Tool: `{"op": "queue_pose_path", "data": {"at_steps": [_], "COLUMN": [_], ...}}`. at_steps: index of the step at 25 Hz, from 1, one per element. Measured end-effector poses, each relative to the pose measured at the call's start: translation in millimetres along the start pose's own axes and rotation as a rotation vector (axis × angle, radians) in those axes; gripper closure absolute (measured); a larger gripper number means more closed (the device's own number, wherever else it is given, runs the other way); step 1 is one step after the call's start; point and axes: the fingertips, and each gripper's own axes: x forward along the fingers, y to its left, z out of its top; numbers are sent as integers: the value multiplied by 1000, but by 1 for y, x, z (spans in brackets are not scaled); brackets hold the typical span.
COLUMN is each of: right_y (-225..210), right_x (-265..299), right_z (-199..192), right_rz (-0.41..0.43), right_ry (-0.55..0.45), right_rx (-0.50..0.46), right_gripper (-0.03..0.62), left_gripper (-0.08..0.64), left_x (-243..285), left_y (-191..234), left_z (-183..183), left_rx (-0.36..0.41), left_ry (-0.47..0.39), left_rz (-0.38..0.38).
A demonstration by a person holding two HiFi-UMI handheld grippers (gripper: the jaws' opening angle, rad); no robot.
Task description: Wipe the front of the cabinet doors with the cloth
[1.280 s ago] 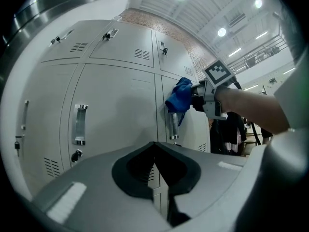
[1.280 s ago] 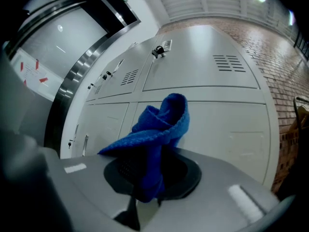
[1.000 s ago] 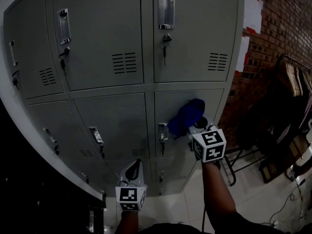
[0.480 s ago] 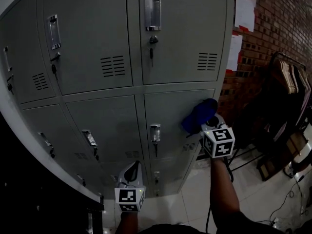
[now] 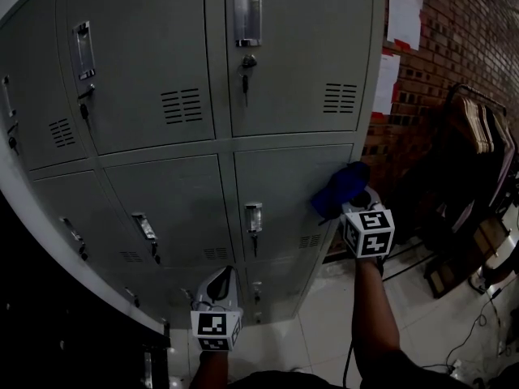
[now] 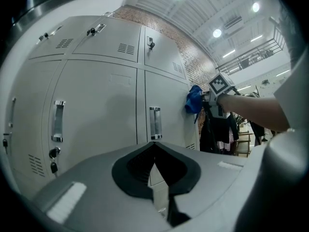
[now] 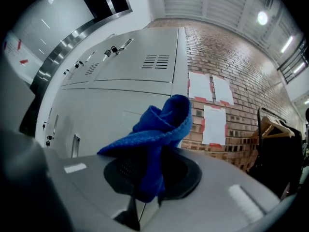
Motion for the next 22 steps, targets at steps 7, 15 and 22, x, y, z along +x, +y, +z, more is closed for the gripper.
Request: {"op": "queue_pose_path", "data": {"at_steps": [7, 15, 22], "right_y": [65, 199, 246], "right_x": [-11, 2, 19], "right_z": [5, -21, -24], "right_rz": [99, 338, 401], "right_ry": [-43, 8, 40], "right_rx": [-9, -5, -36], "right_gripper": [526, 525, 525], "left_gripper": [543, 543, 543], "left_x": [-4, -20, -39], "left_y": [8, 31, 57], "left_z": [-3, -3, -2], "left_rx": [-9, -10, -16], "left_ry": [3, 3, -4], "left_rz": [9, 52, 106]}}
